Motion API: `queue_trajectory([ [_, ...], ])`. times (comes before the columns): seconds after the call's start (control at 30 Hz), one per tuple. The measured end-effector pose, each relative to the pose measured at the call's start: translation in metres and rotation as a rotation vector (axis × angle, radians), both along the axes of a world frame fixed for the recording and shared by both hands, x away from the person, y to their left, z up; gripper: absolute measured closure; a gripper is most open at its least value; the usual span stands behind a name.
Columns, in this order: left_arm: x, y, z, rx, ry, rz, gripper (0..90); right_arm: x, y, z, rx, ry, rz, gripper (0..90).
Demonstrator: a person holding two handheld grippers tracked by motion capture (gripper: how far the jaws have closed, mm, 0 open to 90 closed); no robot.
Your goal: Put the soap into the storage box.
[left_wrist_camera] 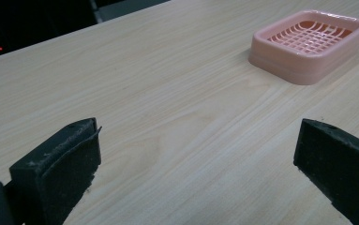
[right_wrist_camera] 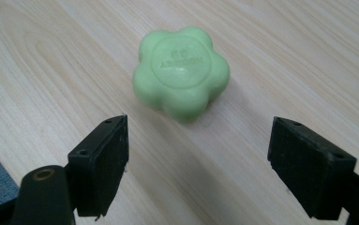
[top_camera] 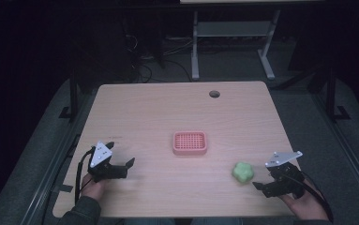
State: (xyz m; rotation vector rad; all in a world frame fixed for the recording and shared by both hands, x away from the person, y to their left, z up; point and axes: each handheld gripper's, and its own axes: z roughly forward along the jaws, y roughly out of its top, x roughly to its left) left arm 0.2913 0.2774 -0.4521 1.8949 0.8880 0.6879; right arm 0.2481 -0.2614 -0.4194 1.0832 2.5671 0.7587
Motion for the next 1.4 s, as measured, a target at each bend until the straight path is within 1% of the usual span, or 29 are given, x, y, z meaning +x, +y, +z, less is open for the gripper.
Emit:
queue_trajectory([
  [0.03, 0.000, 0.000, 0.000, 0.000, 0.000, 0.000, 0.2, 0.000, 0.000, 0.000, 0.000, 0.000, 0.000, 20.3],
  [0.1, 0.000, 0.000, 0.001, 0.002, -0.006, -0.002, 0.2, 0.004, 0.005, 0.001, -0.012, -0.003, 0.018, 20.4],
  [0.3, 0.000, 0.001, 0.001, -0.003, -0.006, 0.000, 0.2, 0.011, 0.012, 0.003, -0.017, 0.008, 0.036, 20.5],
  [0.33, 0.000, 0.001, 0.001, -0.004, -0.006, 0.000, 0.2, 0.014, 0.015, 0.003, -0.026, 0.014, 0.042, 20.5],
  [0.4, 0.000, 0.001, 0.001, -0.004, -0.006, 0.000, 0.2, 0.016, 0.018, 0.004, -0.033, 0.024, 0.045, 20.5],
  [0.43, 0.000, 0.001, 0.001, -0.005, -0.006, 0.000, 0.2, 0.018, 0.019, 0.004, -0.037, 0.020, 0.051, 20.5],
  [0.5, 0.000, 0.001, 0.001, -0.001, -0.003, -0.002, 0.2, 0.021, 0.022, 0.005, -0.041, 0.027, 0.055, 20.5],
  [0.7, 0.000, 0.001, 0.001, -0.001, -0.003, -0.004, 0.2, 0.029, 0.030, 0.002, -0.065, 0.051, 0.070, 20.5],
  [0.8, 0.000, 0.001, 0.001, -0.002, -0.003, -0.002, 0.2, 0.031, 0.032, 0.001, -0.067, 0.059, 0.068, 20.4],
  [0.87, 0.000, 0.001, 0.001, -0.003, -0.004, -0.004, 0.2, 0.034, 0.035, 0.001, -0.069, 0.077, 0.060, 19.6],
  [1.07, 0.000, 0.001, 0.001, -0.003, -0.005, -0.006, 0.2, 0.038, 0.041, -0.001, -0.084, 0.093, 0.058, 18.4],
  [1.13, -0.001, 0.001, 0.001, -0.002, -0.005, -0.007, 0.2, 0.041, 0.045, -0.004, -0.095, 0.109, 0.053, 16.8],
  [1.17, -0.001, 0.001, 0.001, -0.001, -0.004, -0.008, 0.2, 0.041, 0.045, -0.004, -0.095, 0.109, 0.053, 16.8],
  [1.2, -0.001, 0.001, 0.001, -0.003, -0.003, -0.008, 0.2, 0.042, 0.048, -0.006, -0.105, 0.116, 0.051, 16.1],
  [1.4, 0.000, 0.001, 0.001, 0.000, -0.005, -0.009, 0.2, 0.046, 0.052, -0.011, -0.107, 0.138, 0.042, 15.0],
])
